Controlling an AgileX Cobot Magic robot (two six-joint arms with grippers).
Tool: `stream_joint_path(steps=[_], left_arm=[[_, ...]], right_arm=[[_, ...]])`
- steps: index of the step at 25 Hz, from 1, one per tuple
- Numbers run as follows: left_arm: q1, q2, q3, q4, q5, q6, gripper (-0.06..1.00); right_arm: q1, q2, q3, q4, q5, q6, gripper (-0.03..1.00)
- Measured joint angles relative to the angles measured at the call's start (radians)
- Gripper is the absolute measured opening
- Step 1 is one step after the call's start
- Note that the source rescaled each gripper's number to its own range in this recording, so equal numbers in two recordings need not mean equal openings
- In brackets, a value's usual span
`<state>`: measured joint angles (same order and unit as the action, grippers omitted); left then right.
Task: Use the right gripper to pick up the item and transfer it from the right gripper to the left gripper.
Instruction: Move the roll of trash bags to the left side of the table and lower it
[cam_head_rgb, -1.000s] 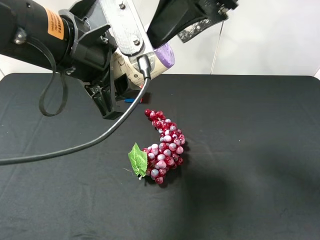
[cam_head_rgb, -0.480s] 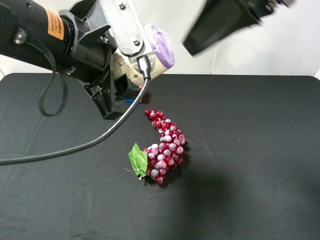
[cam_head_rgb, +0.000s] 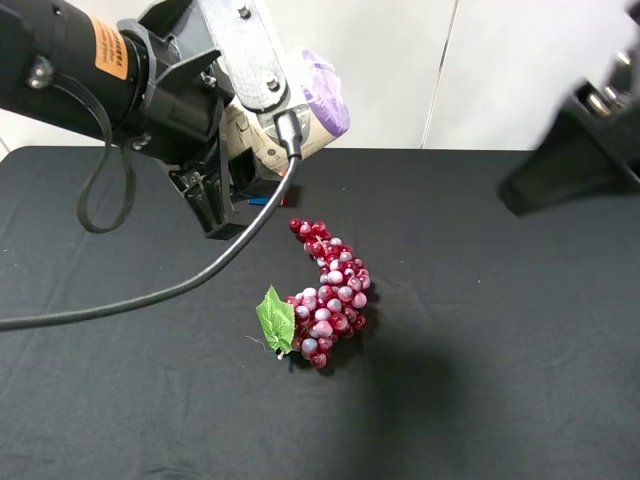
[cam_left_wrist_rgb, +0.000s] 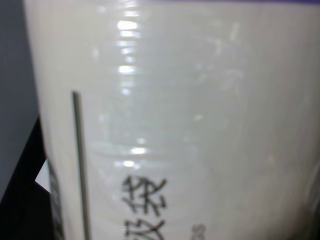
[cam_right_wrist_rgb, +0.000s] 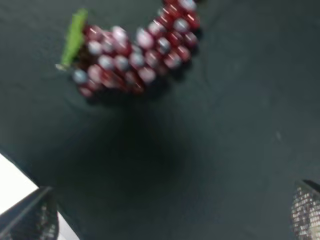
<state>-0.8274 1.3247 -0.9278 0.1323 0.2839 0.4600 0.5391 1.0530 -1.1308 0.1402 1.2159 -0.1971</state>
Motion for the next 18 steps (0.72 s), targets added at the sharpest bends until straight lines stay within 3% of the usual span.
stream_joint_path(steps=[5,14,18], left_arm=[[0.000,0.000,0.000,0.000,0.000,0.000,0.00],[0.000,0.000,0.000,0.000,0.000,0.000,0.00],[0.000,0.000,0.000,0.000,0.000,0.000,0.00]], right_arm=[[0.000,-0.142,0.140,-0.069,0.000,0.071,0.99],[0.000,-0.424,0.365,-0.083,-0.003,0.119,0.99],[0.000,-0.625,0.495,-0.083,-0.067,0.164,0.99]])
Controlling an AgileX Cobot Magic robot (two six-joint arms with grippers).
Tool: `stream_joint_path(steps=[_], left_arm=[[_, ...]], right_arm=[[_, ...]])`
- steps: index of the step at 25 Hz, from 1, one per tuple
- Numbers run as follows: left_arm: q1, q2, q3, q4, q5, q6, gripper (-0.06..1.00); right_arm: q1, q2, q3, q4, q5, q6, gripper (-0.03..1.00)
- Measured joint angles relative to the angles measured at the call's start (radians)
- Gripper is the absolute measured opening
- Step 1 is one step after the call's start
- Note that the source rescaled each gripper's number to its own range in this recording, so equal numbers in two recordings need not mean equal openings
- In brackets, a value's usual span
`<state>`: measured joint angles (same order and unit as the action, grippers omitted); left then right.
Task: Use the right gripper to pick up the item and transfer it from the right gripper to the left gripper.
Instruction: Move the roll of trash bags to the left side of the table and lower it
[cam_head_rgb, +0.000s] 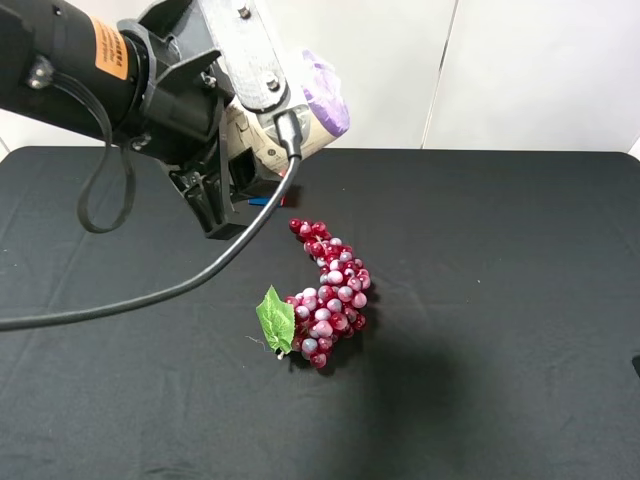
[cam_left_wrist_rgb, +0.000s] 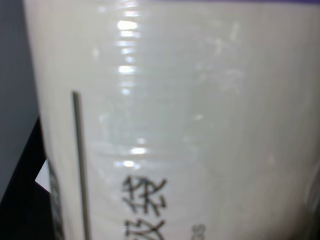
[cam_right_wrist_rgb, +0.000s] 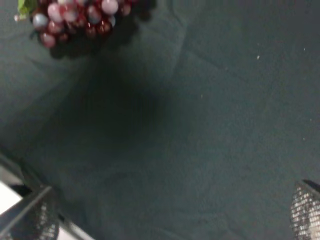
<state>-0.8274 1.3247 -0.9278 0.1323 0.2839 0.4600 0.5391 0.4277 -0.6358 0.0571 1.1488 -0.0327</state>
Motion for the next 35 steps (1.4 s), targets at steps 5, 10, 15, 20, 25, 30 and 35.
stream_joint_path(steps=[5,10,15,20,25,30,35], left_arm=[[0.000,0.000,0.000,0.000,0.000,0.000,0.00],[0.000,0.000,0.000,0.000,0.000,0.000,0.00],[0.000,0.000,0.000,0.000,-0.001,0.000,0.00],[0.000,0.000,0.000,0.000,-0.001,0.000,0.00],[0.000,0.000,0.000,0.000,-0.001,0.000,0.00],[0.000,0.000,0.000,0.000,-0.001,0.000,0.00],[0.000,0.000,0.000,0.000,-0.001,0.000,0.00]], right_arm=[[0.000,-0.190,0.093,-0.004,-0.073,0.018,0.99],[0.000,-0.335,0.141,-0.019,-0.108,0.021,0.99],[0.000,-0.370,0.142,-0.024,-0.119,0.022,0.99],[0.000,-0.370,0.144,-0.025,-0.121,0.022,0.99],[-0.001,-0.370,0.146,-0.025,-0.121,0.022,0.99],[-0.100,-0.370,0.146,-0.025,-0.121,0.022,0.99],[-0.278,-0.411,0.146,-0.025,-0.121,0.022,0.99]])
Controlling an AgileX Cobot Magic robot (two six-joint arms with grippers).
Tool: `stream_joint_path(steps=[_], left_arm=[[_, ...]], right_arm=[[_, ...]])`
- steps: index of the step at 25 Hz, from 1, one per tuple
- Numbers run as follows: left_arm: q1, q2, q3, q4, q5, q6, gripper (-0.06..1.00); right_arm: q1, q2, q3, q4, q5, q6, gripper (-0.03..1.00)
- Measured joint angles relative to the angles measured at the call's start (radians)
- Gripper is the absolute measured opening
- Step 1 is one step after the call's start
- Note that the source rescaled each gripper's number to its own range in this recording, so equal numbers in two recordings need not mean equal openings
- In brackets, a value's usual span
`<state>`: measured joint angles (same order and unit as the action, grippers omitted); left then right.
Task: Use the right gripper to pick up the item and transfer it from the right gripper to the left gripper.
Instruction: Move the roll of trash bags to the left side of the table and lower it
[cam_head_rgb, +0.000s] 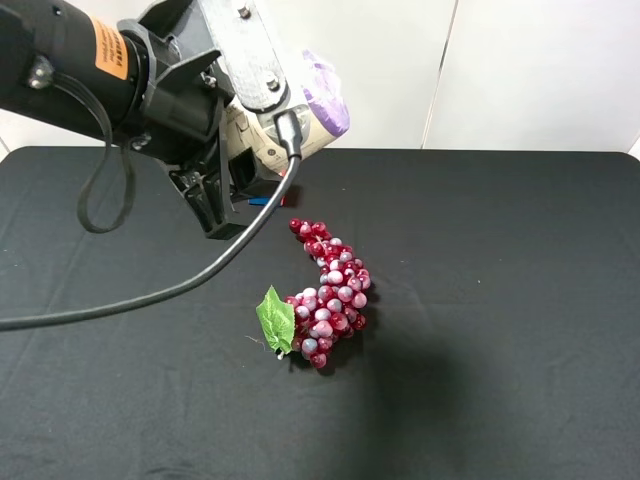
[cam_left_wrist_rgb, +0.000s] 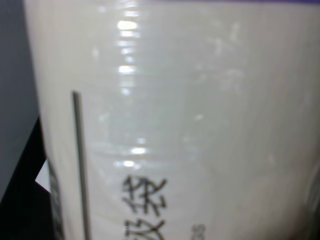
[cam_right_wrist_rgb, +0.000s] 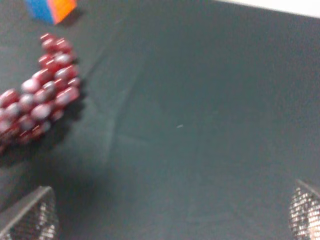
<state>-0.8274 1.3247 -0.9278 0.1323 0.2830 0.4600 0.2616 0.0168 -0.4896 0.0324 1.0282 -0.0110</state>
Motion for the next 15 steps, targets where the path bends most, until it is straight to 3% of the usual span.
stream_joint_path(steps=[6,11,15], left_arm=[[0.000,0.000,-0.002,0.000,0.032,0.000,0.00],[0.000,0.000,-0.066,0.000,0.208,-0.043,0.00],[0.000,0.000,-0.149,0.051,0.365,-0.175,0.00]], right_arm=[[-0.180,-0.020,0.000,-0.001,0.000,0.000,0.99],[-0.214,-0.020,0.000,0.001,0.000,0.000,0.99],[-0.214,-0.020,0.000,0.001,0.000,0.000,0.99]])
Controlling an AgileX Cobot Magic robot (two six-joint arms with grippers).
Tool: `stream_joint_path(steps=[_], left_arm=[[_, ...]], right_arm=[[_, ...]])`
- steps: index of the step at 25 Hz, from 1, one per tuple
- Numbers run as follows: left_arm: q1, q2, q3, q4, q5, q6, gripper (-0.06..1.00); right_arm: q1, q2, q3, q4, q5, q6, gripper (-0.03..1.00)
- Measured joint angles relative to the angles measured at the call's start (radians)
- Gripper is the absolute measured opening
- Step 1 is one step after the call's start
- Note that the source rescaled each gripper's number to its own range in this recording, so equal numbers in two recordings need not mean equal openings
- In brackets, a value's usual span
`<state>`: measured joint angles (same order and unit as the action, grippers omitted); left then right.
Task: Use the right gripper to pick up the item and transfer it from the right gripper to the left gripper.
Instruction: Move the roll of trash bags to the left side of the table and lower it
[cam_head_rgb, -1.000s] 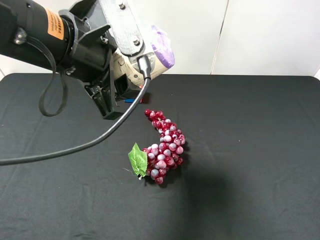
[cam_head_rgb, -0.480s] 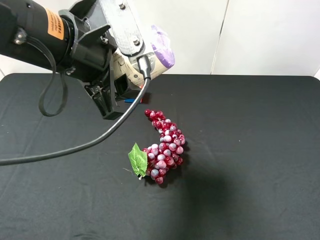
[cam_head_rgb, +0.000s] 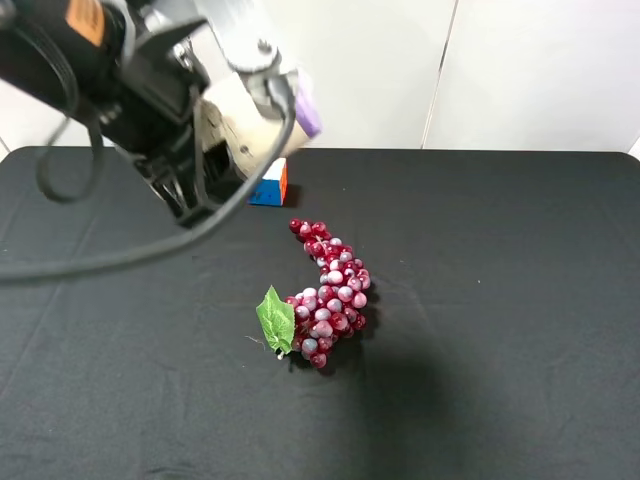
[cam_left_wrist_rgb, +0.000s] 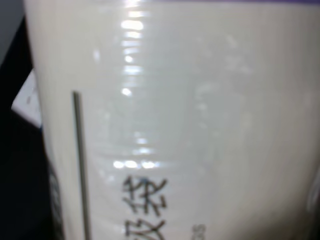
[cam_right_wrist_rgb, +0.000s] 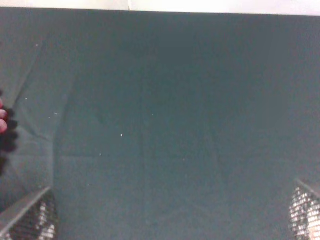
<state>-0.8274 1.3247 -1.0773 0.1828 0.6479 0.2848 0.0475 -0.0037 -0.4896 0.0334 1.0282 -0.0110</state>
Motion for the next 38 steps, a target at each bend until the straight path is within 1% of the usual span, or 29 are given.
stream_joint_path(steps=[4,7,9,11,13,17,23,26,29,32,38], left_arm=[[0.000,0.000,-0.063,0.119,0.145,-0.188,0.00],[0.006,0.000,-0.080,0.204,0.239,-0.298,0.00],[0.030,0.000,-0.080,0.227,0.287,-0.346,0.00],[0.069,0.000,-0.080,0.226,0.311,-0.372,0.00],[0.126,0.000,-0.080,0.211,0.316,-0.382,0.00],[0.280,0.000,-0.080,0.155,0.308,-0.379,0.00],[0.511,0.000,-0.080,0.031,0.302,-0.291,0.00],[0.589,0.001,-0.080,-0.016,0.300,-0.256,0.00],[0.631,0.023,-0.080,-0.043,0.299,-0.239,0.00],[0.638,0.083,-0.080,-0.060,0.287,-0.233,0.00],[0.638,0.236,-0.080,-0.140,0.227,-0.223,0.00]], right_arm=[[0.000,0.000,0.000,0.000,0.000,0.000,0.99],[0.000,0.000,0.000,0.000,0.000,0.000,0.99],[0.000,0.000,0.000,0.001,0.000,0.000,0.99],[0.000,0.000,0.000,0.001,0.000,0.000,0.99],[0.000,0.000,0.000,0.001,0.000,0.000,0.99],[0.000,0.000,0.000,0.001,0.000,0.000,0.99],[0.000,0.000,0.000,0.001,0.000,0.000,0.99],[0.000,0.000,0.000,0.001,0.000,0.000,0.99],[0.000,0.000,0.000,0.001,0.000,0.000,0.99],[0.000,0.000,0.000,0.001,0.000,0.000,0.99],[0.000,0.000,0.000,0.001,0.000,0.000,0.99]])
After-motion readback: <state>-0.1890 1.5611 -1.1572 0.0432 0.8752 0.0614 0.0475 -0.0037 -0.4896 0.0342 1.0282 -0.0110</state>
